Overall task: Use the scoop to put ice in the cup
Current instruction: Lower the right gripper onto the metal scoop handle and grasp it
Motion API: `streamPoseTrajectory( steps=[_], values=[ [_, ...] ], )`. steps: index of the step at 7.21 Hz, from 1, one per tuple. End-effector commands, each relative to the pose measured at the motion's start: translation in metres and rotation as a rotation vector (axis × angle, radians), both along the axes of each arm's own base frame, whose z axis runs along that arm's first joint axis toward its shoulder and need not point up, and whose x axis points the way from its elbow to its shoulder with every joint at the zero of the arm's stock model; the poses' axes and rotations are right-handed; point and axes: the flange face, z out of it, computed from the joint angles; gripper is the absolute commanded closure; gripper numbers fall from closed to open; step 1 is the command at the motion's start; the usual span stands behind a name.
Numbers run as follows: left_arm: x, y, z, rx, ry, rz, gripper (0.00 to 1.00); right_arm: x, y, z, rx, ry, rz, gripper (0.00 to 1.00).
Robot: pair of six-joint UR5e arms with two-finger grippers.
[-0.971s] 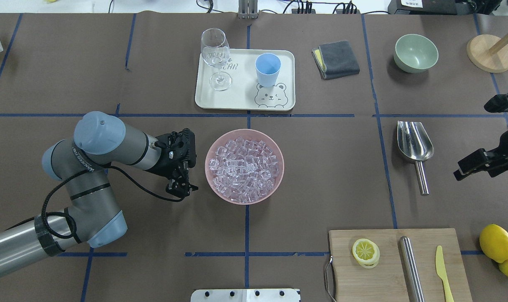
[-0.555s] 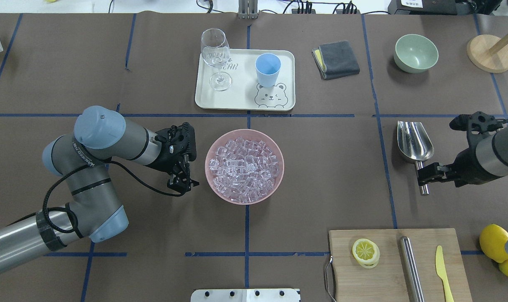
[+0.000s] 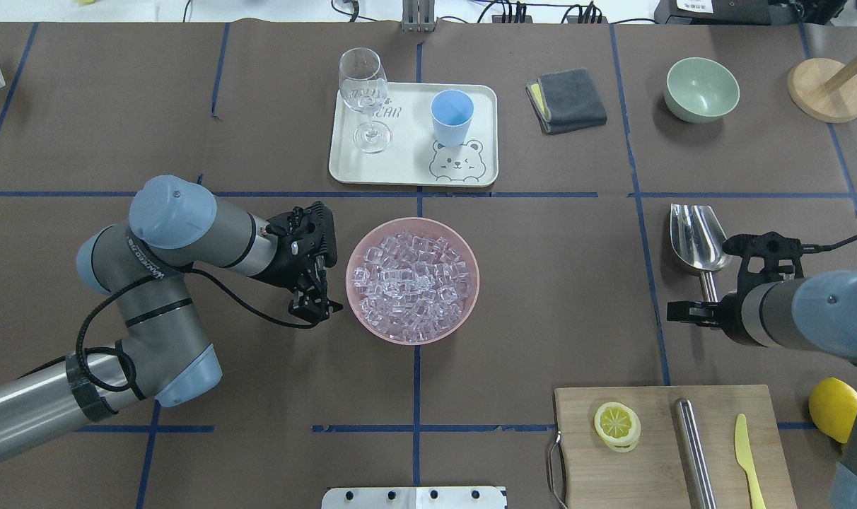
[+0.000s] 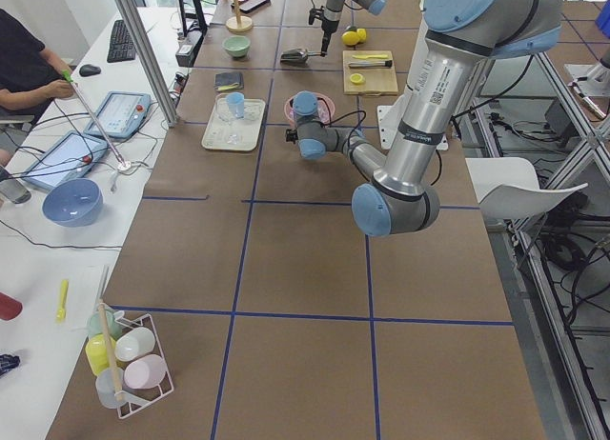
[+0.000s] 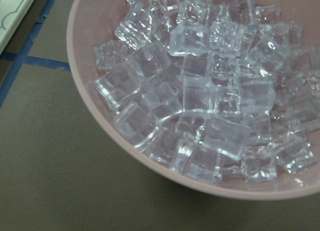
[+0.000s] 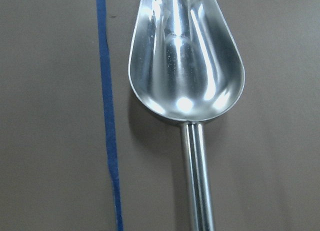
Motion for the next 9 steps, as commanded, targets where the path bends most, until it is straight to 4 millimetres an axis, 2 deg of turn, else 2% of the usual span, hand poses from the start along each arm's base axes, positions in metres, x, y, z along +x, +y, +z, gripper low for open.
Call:
streamPoseTrajectory(
  steps=[1, 2, 5, 6, 7, 9],
  values=[
    [0.0, -0.001, -0.001, 0.0, 0.001, -0.002, 0.0, 0.03, 0.025, 0.031, 0.059, -0.043, 0.025, 0.04],
    [0.001, 0.0, -0.002, 0.0, 0.003, 0.0, 0.0, 0.025, 0.021, 0.039, 0.085, -0.024, 0.054, 0.05],
    [0.001, 0.0, -0.005, 0.003, 0.007, 0.0, 0.0, -0.007, 0.006, 0.032, 0.107, -0.049, 0.062, 0.07],
    [0.0, 0.0, -0.005, 0.005, 0.008, 0.001, 0.0, -0.007, 0.005, 0.034, 0.11, -0.042, 0.056, 0.14],
    [0.0, 0.0, -0.004, 0.004, 0.007, 0.001, 0.0, -0.007, 0.005, 0.037, 0.108, -0.038, 0.051, 0.36],
    [0.0, 0.0, -0.005, 0.005, 0.008, 0.001, 0.0, -0.003, 0.005, 0.033, 0.117, -0.042, 0.054, 0.93]
  ],
)
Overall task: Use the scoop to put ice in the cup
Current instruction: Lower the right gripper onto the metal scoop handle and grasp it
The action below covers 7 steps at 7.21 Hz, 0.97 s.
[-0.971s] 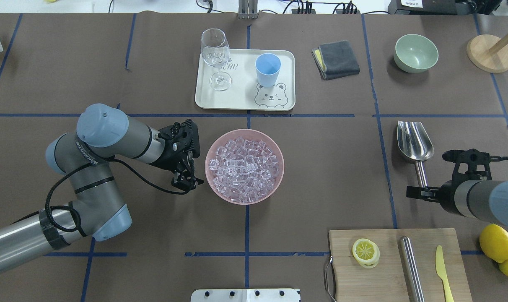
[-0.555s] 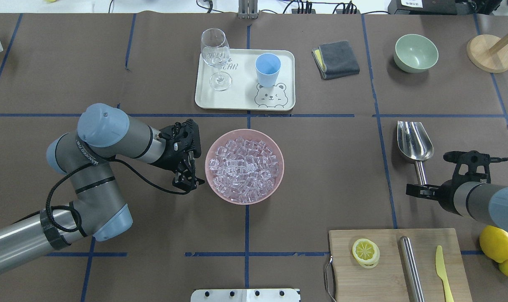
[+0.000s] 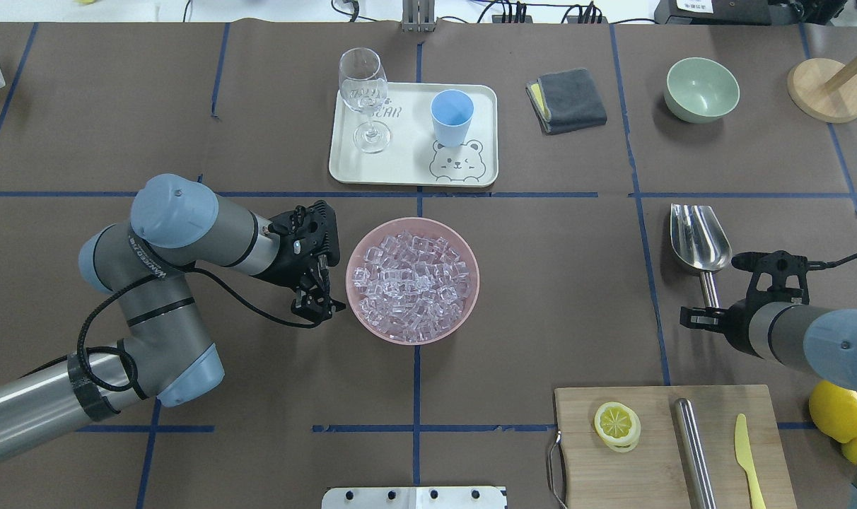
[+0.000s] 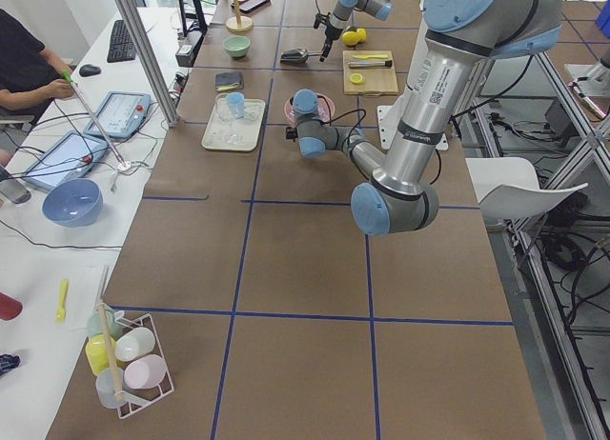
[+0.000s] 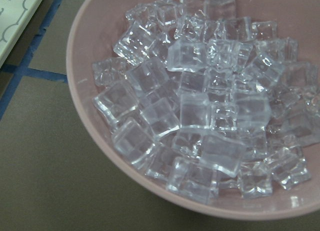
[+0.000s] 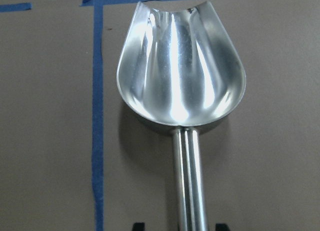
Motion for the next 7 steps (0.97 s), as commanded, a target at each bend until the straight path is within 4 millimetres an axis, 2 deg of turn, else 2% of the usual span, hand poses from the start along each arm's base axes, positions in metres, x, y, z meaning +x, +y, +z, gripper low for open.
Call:
streamPoseTrajectory(
  steps=[1, 2, 3, 5, 6, 7],
  values=[
    [0.0, 0.0, -0.001, 0.001, 0.002, 0.0, 0.0, 0.006, 0.002, 0.003, 0.001, 0.01, 0.002, 1.0],
    [0.0, 0.0, -0.001, 0.001, 0.002, 0.0, 0.0, 0.011, 0.003, 0.005, -0.006, 0.013, 0.0, 1.0],
    [0.0, 0.0, -0.002, 0.002, 0.003, 0.0, 0.0, 0.019, 0.007, -0.009, 0.002, -0.008, -0.001, 1.0],
    [-0.002, 0.0, -0.002, 0.003, 0.005, -0.002, 0.0, 0.047, -0.001, -0.058, 0.064, -0.063, -0.012, 1.0],
    [-0.002, 0.0, -0.003, 0.005, 0.007, -0.002, 0.0, 0.072, -0.012, -0.092, 0.143, -0.034, -0.16, 1.0],
    [-0.002, -0.001, -0.002, 0.007, 0.006, -0.002, 0.0, 0.09, -0.023, -0.122, 0.113, -0.105, -0.225, 1.0]
  ],
)
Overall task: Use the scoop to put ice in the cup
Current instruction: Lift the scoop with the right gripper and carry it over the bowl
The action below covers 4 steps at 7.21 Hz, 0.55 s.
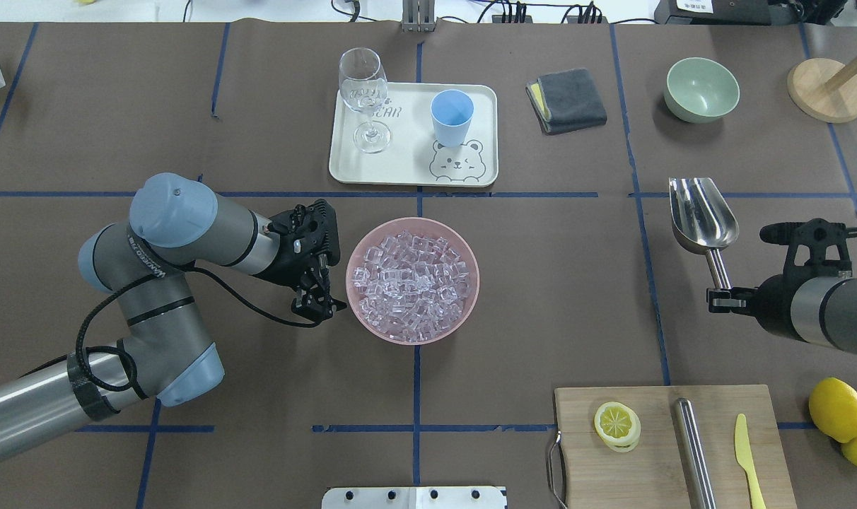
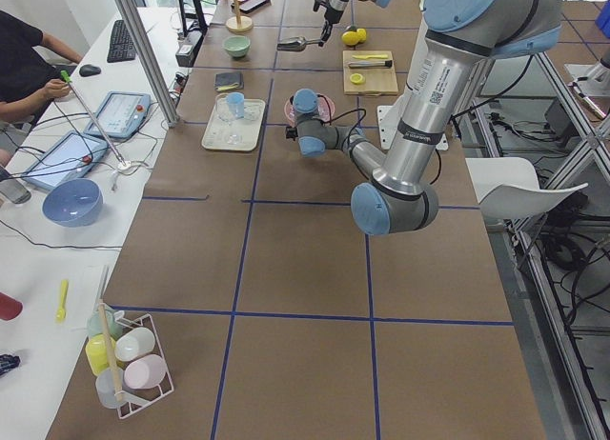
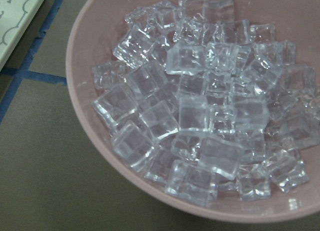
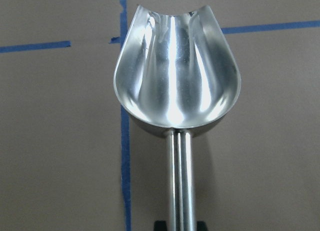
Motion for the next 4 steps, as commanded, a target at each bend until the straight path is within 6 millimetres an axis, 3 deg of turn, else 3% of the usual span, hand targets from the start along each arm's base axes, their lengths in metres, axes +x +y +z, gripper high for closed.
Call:
streamPoseTrajectory(
  steps=[1, 2, 3, 4],
  values=[
    [0.0, -0.001, 0.003, 0.01, -0.006, 0.003, 0.0, 0.017, -0.007, -0.052, 0.0, -0.103, -0.184, 1.0],
    [-0.001, 0.0, 0.002, 0.017, 0.003, 0.005, 0.0, -0.007, -0.002, -0.08, 0.077, -0.143, -0.3, 1.0],
    [-0.002, 0.001, 0.002, 0.025, 0.015, 0.005, 0.0, -0.017, 0.001, -0.095, 0.141, -0.108, -0.404, 1.0],
    [0.0, 0.002, 0.006, 0.025, 0.015, 0.008, 0.0, -0.037, -0.009, -0.135, 0.206, -0.067, -0.499, 1.0]
  ],
)
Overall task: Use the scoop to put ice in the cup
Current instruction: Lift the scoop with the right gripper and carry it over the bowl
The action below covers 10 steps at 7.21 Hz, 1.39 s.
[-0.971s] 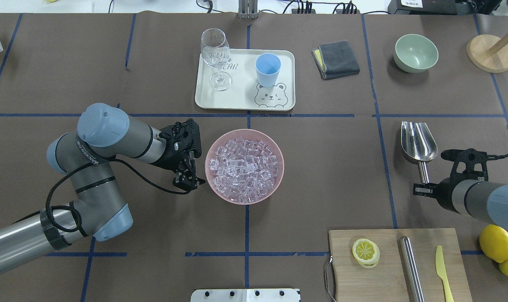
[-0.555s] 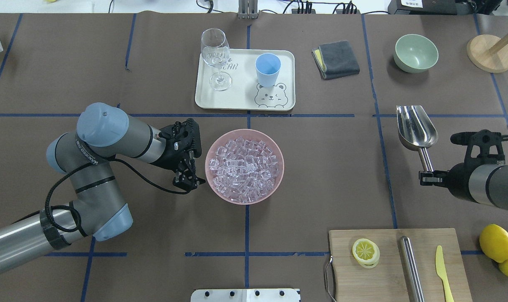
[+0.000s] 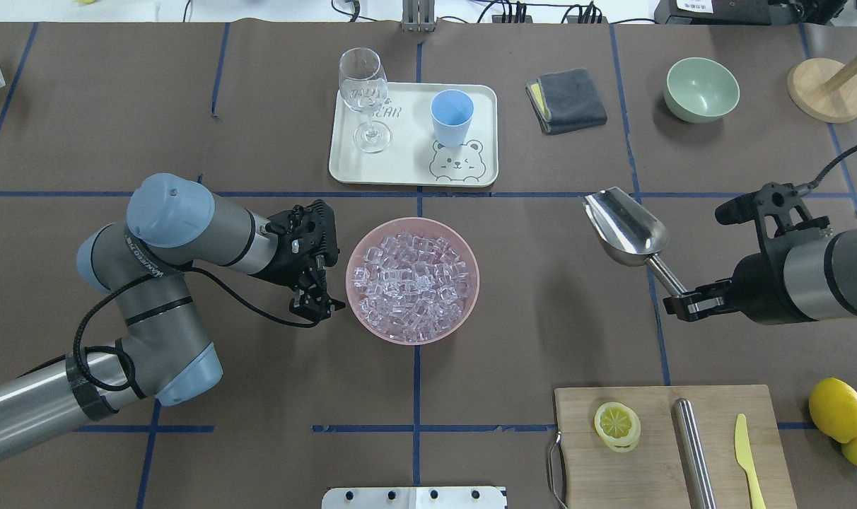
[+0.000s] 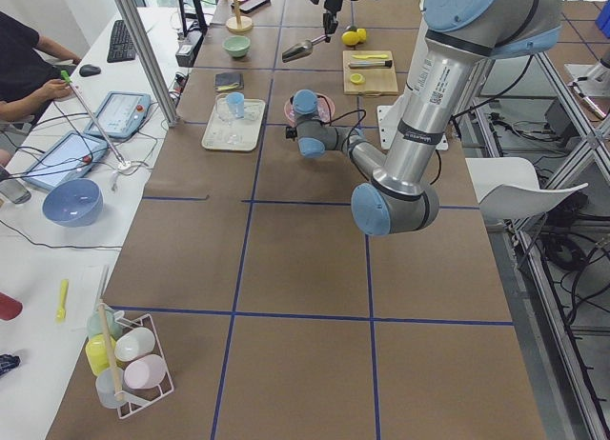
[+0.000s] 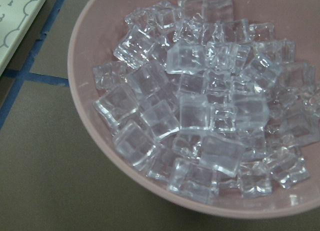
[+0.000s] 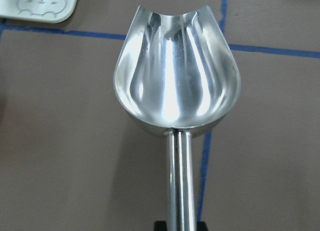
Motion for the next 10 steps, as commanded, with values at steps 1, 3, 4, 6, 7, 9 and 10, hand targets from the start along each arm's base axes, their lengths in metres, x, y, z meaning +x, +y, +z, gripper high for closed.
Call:
streamPoseTrajectory(
  steps=[1, 3, 4, 6, 7, 9, 10],
  values=[
    [0.0, 0.002, 0.004, 0.004, 0.005, 0.003, 0.0, -0.041, -0.015, -0.108, 0.106, 0.088, -0.175, 1.0],
    [0.002, 0.006, 0.004, 0.0, 0.007, 0.02, 0.0, -0.058, -0.012, -0.202, 0.15, 0.266, -0.314, 1.0],
    [0.002, 0.009, 0.005, -0.012, 0.012, 0.058, 0.0, -0.074, -0.021, -0.21, 0.202, 0.29, -0.374, 1.0],
    [0.005, 0.012, 0.009, -0.022, 0.008, 0.085, 0.0, -0.109, -0.045, -0.244, 0.286, 0.331, -0.485, 1.0],
    [0.006, 0.015, 0.014, 0.023, 0.009, 0.149, 0.0, -0.122, -0.057, -0.255, 0.317, 0.41, -0.548, 1.0],
    [0.008, 0.014, 0.017, 0.033, 0.004, 0.157, 0.0, -0.134, -0.058, -0.251, 0.38, 0.533, -0.645, 1.0],
    [0.008, 0.013, 0.016, 0.034, 0.007, 0.157, 0.0, -0.136, -0.059, -0.249, 0.404, 0.56, -0.694, 1.0]
  ],
)
